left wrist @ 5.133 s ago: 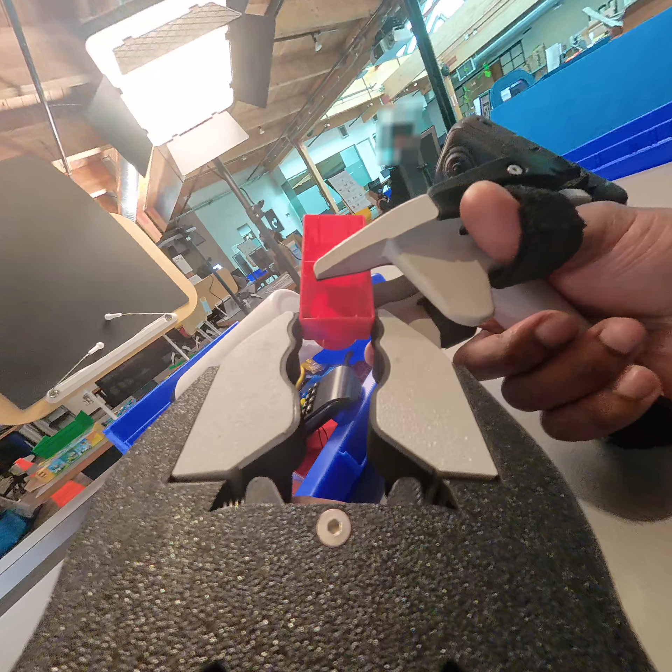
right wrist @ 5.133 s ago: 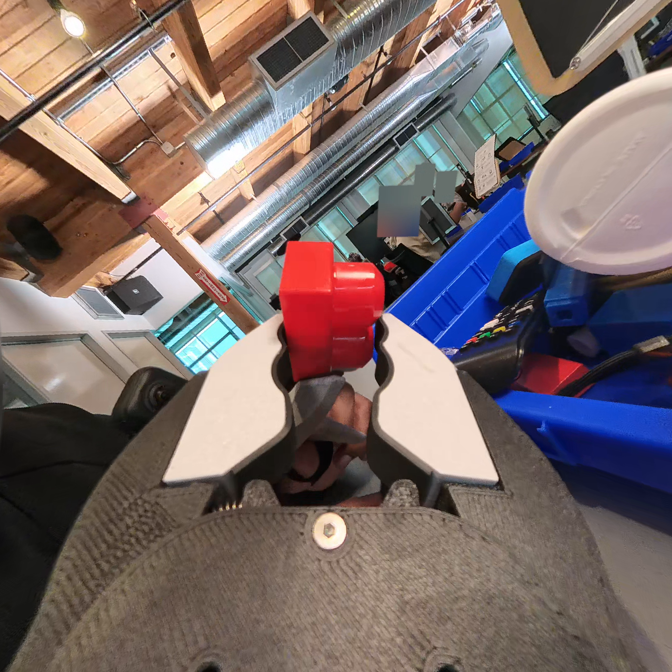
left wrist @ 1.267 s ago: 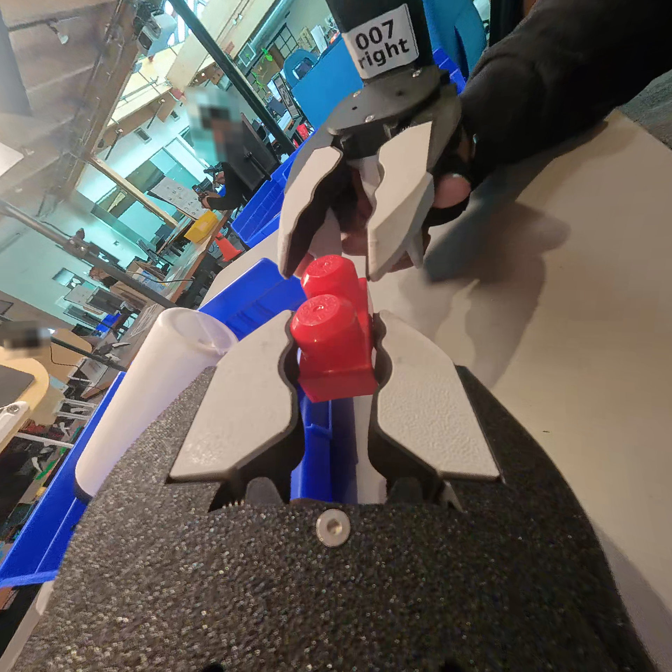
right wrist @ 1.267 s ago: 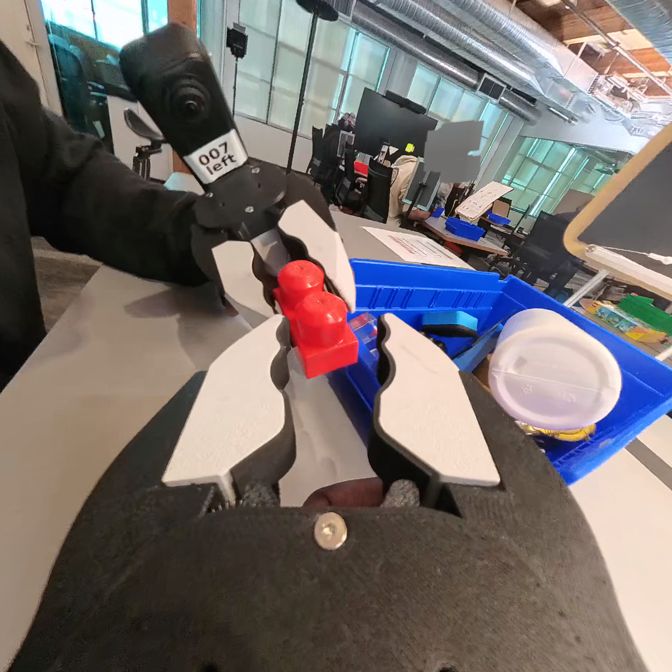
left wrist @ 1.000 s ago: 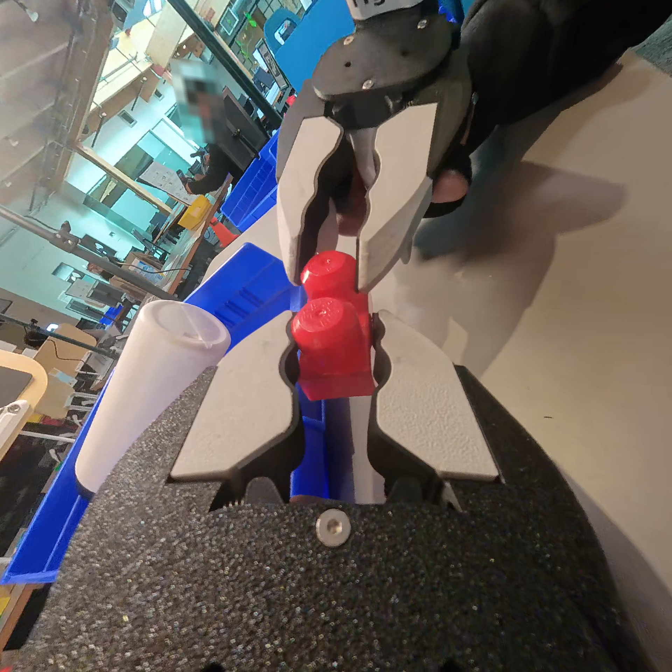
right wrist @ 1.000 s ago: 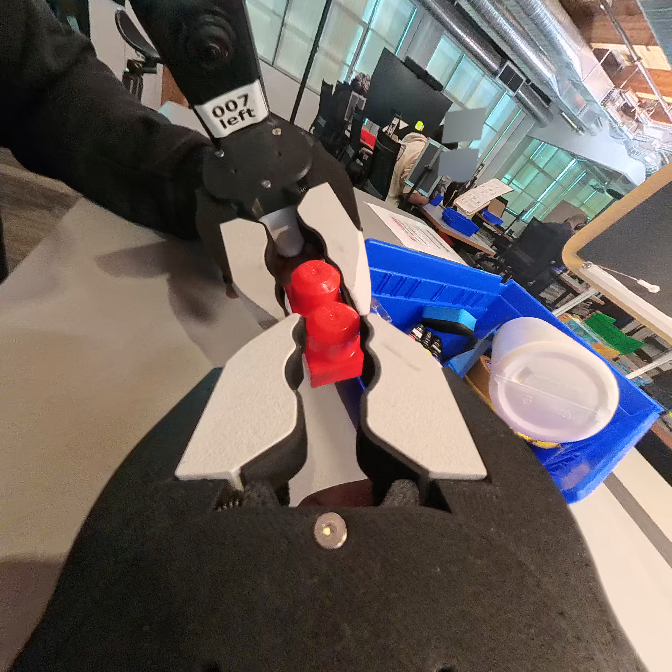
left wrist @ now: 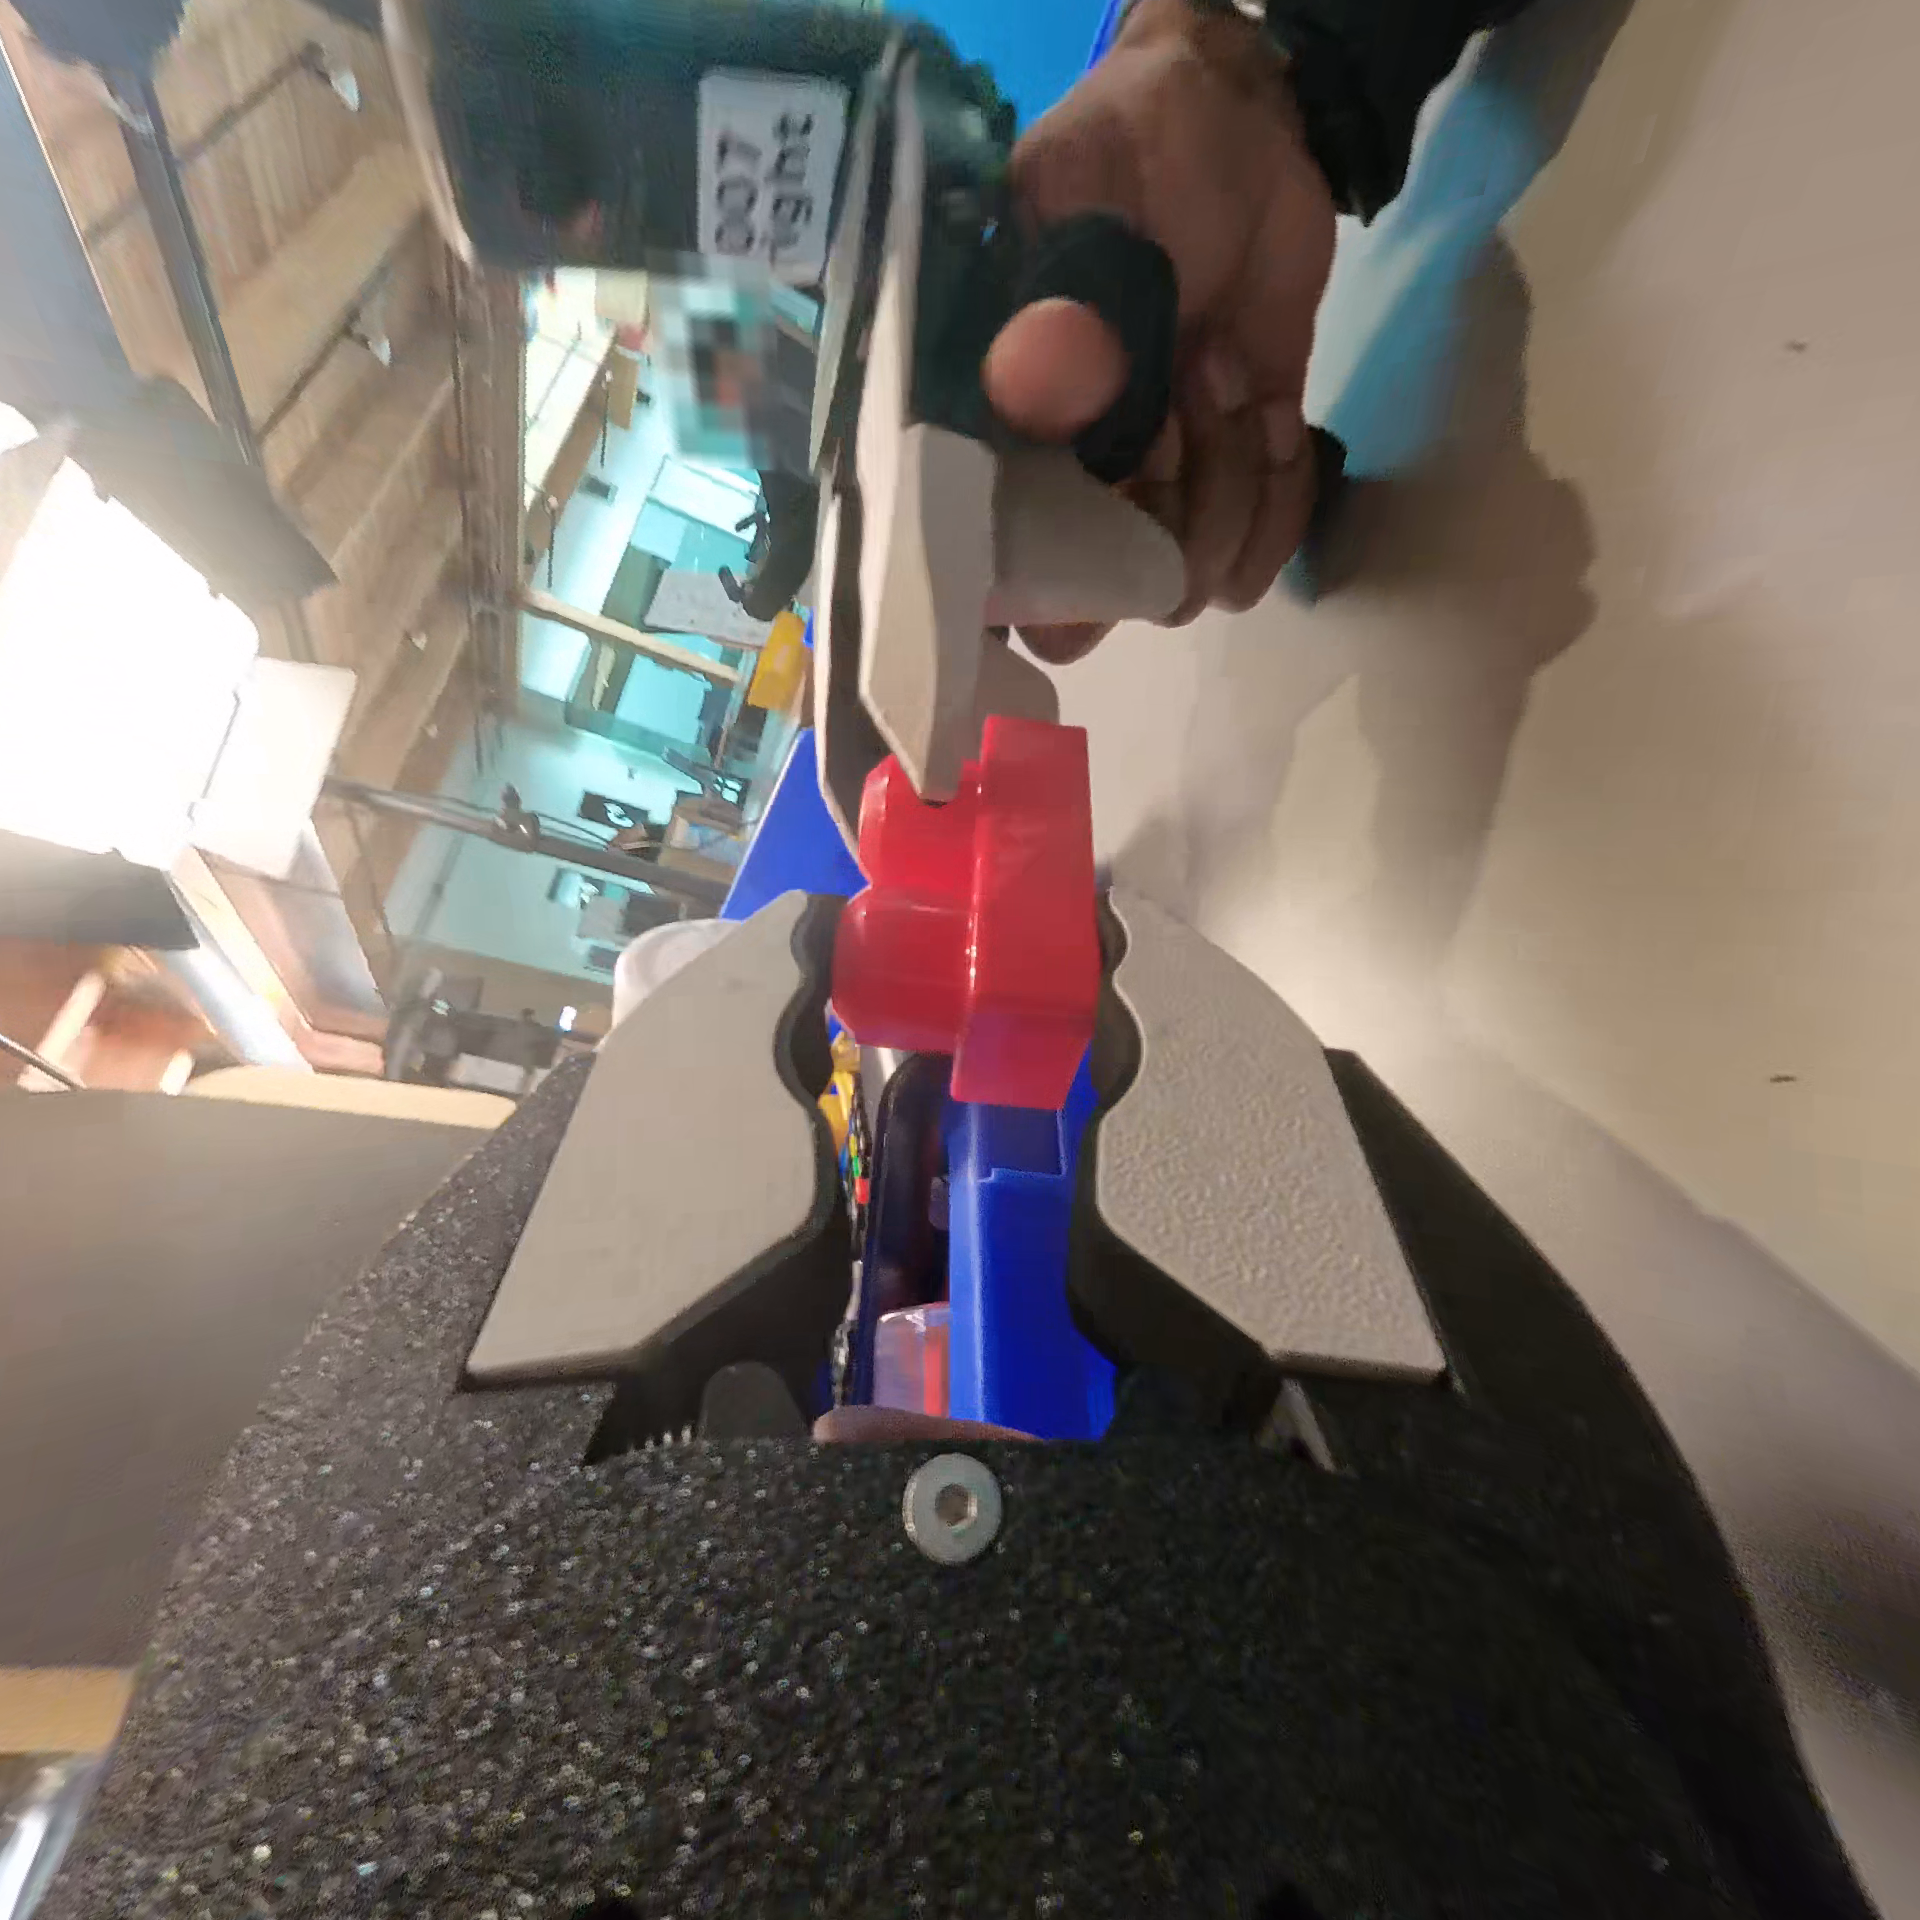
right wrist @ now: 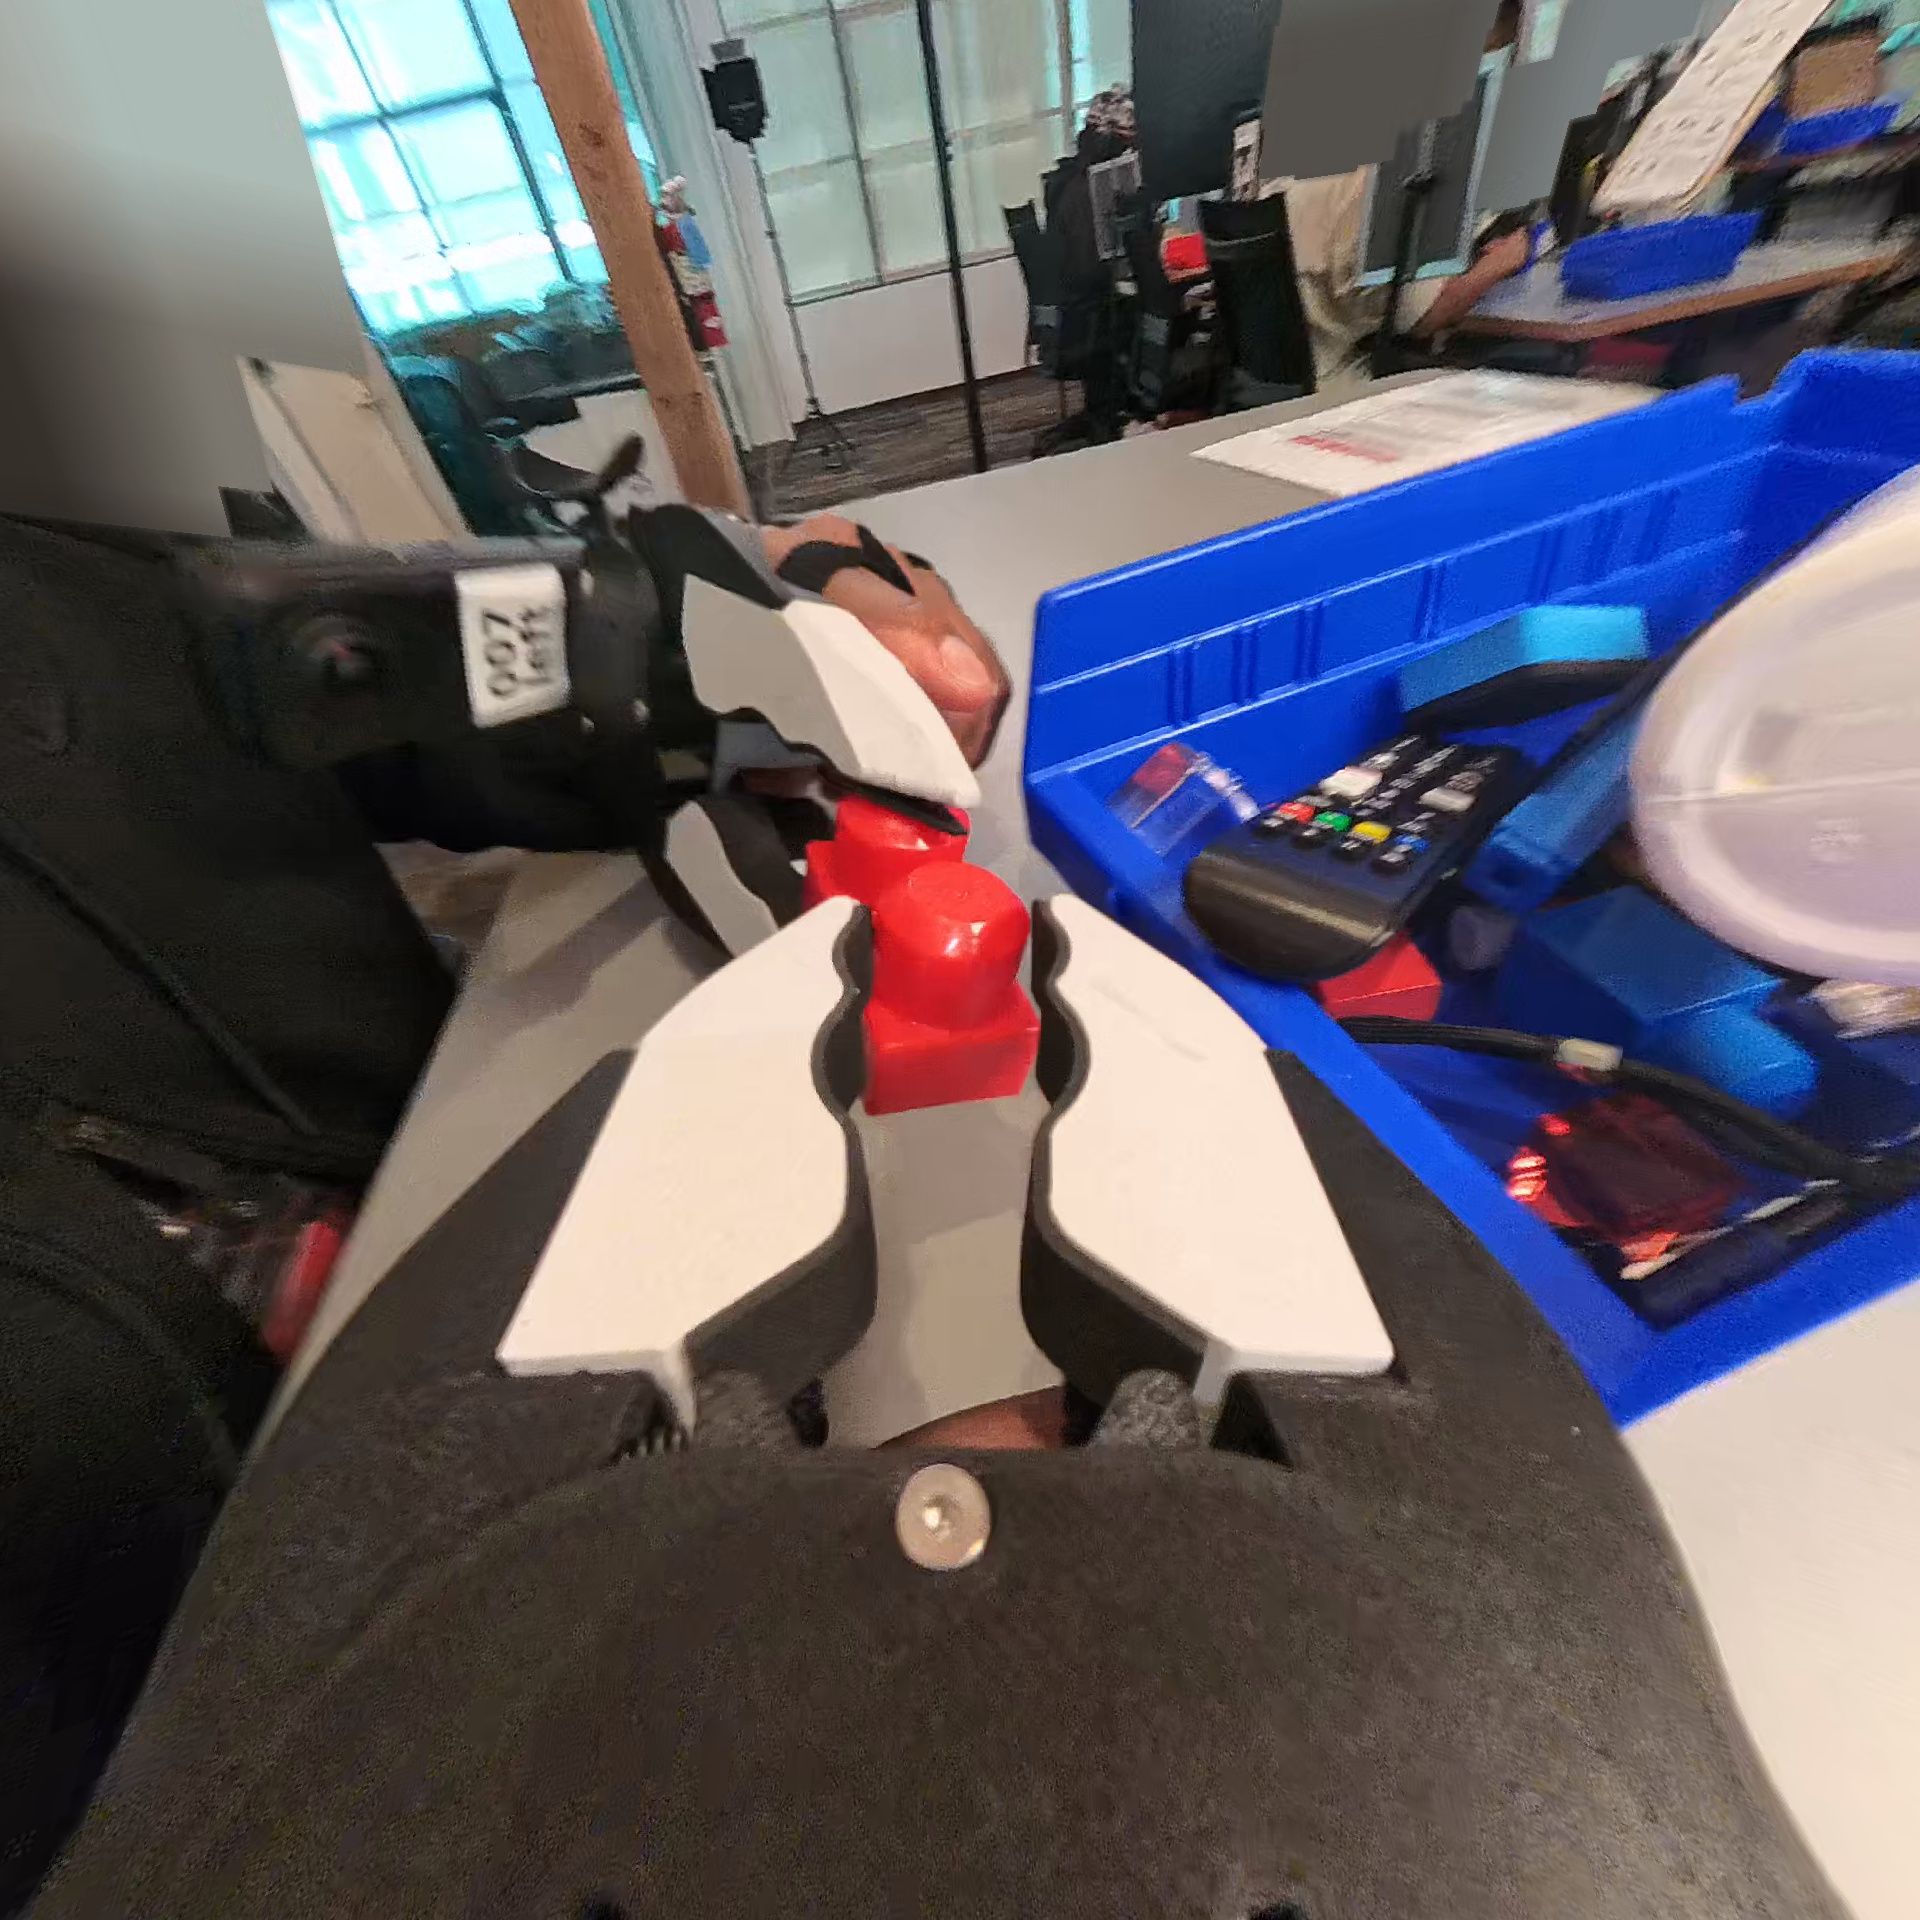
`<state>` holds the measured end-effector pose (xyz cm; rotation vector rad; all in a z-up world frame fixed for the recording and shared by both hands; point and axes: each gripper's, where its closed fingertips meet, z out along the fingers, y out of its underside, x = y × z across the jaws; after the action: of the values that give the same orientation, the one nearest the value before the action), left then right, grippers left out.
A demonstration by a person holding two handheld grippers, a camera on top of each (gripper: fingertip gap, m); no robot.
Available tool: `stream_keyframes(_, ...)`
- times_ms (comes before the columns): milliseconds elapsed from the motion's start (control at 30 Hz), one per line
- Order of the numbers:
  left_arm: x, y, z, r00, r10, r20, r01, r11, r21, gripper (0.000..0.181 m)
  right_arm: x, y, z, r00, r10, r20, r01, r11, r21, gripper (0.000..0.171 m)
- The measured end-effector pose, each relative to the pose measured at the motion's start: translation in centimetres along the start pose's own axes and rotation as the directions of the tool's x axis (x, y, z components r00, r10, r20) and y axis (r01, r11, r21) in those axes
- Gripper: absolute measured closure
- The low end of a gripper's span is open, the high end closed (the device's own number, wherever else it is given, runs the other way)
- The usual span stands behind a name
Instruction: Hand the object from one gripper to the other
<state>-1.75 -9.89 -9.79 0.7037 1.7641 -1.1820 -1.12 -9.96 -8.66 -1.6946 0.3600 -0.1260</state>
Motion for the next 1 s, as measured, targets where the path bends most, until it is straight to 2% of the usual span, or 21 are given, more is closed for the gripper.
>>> stream_keyframes(67, -0.5, 0.4, 0.0, 0.998, -0.068, 0.000, 0.068, 0.998, -0.015, 0.134, 0.5, -0.4, -0.3, 0.983, -0.159, -0.091, 0.161, 0.987, 0.005, 0.130)
stream_keyframes(133, -1.0, 0.8, -0.1, 0.993, -0.119, 0.007, 0.120, 0.992, -0.036, 0.134, 0.5, -0.6, -0.4, 0.927, -0.342, -0.157, 0.341, 0.939, -0.031, 0.123)
stream_keyframes(267, -1.0, 1.3, 0.0, 0.988, -0.152, -0.003, 0.151, 0.986, -0.069, 0.134, 0.1, 0.3, 0.1, 0.683, -0.695, -0.225, 0.666, 0.719, -0.197, 0.113)
stream_keyframes(367, -0.2, 1.2, 0.2, 0.991, -0.125, -0.036, 0.123, 0.990, -0.074, 0.134, 0.4, 1.2, 0.6, 0.514, -0.823, -0.241, 0.764, 0.567, -0.308, 0.113)
stream_keyframes(467, 0.5, 0.8, 0.3, 0.992, -0.111, -0.064, 0.108, 0.993, -0.057, 0.133, 0.9, 1.9, 0.7, 0.425, -0.877, -0.224, 0.792, 0.480, -0.376, 0.123)
stream_keyframes(500, 0.5, 0.7, 0.3, 0.991, -0.117, -0.060, 0.114, 0.992, -0.049, 0.133, 1.1, 2.0, 0.7, 0.424, -0.878, -0.223, 0.790, 0.479, -0.383, 0.129)
stream_keyframes(567, 0.2, 0.5, 0.3, 0.988, -0.146, -0.047, 0.144, 0.989, -0.033, 0.133, 1.1, 1.8, 0.6, 0.461, -0.857, -0.230, 0.775, 0.515, -0.367, 0.129)
stream_keyframes(700, -1.5, 0.4, -0.2, 0.970, -0.241, -0.004, 0.241, 0.970, 0.019, 0.122, 1.5, 0.5, 0.0, 0.592, -0.750, -0.294, 0.693, 0.661, -0.288, 0.130)
stream_keyframes(867, -3.6, 0.5, -0.6, 0.927, -0.371, 0.053, 0.368, 0.928, 0.064, 0.116, 2.5, -1.3, -1.0, 0.776, -0.516, -0.361, 0.508, 0.852, -0.127, 0.131)
stream_keyframes(1000, -4.0, 0.3, -0.6, 0.908, -0.413, 0.072, 0.407, 0.909, 0.092, 0.115, 2.7, -2.1, -1.3, 0.901, -0.286, -0.327, 0.306, 0.952, 0.011, 0.131)
